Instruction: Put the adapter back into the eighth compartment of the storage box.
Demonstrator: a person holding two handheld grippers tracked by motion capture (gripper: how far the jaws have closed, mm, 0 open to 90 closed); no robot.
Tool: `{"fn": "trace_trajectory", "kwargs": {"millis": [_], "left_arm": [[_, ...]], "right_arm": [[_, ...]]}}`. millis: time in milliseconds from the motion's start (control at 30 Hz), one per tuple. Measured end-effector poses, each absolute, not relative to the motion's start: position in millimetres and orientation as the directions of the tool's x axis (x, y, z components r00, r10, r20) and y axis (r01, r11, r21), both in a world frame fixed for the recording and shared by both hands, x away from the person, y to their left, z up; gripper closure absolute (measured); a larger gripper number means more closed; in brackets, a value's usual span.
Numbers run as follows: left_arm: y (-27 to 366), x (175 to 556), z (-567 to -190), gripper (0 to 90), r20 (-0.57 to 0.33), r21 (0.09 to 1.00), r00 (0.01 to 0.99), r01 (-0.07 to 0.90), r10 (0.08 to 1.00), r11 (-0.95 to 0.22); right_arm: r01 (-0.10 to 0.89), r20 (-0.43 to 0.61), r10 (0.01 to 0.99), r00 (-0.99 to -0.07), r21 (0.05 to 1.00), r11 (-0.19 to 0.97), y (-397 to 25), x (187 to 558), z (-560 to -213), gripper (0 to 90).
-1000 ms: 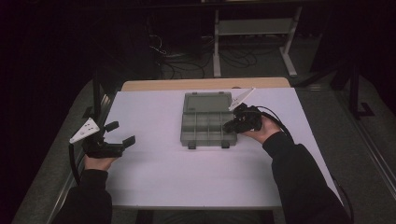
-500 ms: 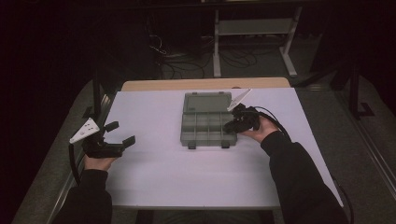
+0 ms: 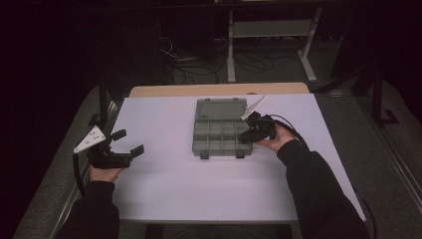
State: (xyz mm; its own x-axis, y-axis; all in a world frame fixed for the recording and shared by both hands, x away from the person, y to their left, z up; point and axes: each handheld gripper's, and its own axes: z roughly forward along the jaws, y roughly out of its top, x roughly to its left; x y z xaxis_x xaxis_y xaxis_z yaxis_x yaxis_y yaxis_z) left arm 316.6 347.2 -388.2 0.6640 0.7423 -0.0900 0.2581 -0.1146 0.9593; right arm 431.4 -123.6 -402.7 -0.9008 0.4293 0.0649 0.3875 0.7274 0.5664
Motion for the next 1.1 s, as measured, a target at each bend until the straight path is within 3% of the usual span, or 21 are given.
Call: {"fn": "trace_trajectory", "kwargs": {"millis": [367,633,1100], "left_arm": [[347,317,-388,0.0,-0.089,0.959,0.664,0.258,0.743,-0.116],[347,317,-388,0.0,-0.089,0.959,0.664,0.258,0.742,-0.117],[347,316,-388,0.0,-0.084,0.96,0.667,0.254,0.741,-0.12]], "right_arm": [[0.393,0.073,0.429,-0.9,0.559,0.73,-125,432,-405,74.8],[0.391,0.069,0.433,-0.899,0.574,0.719,-125,429,-401,67.6],[0.427,0.091,0.476,-0.875,0.612,0.666,-128,424,-389,29.6]]}}
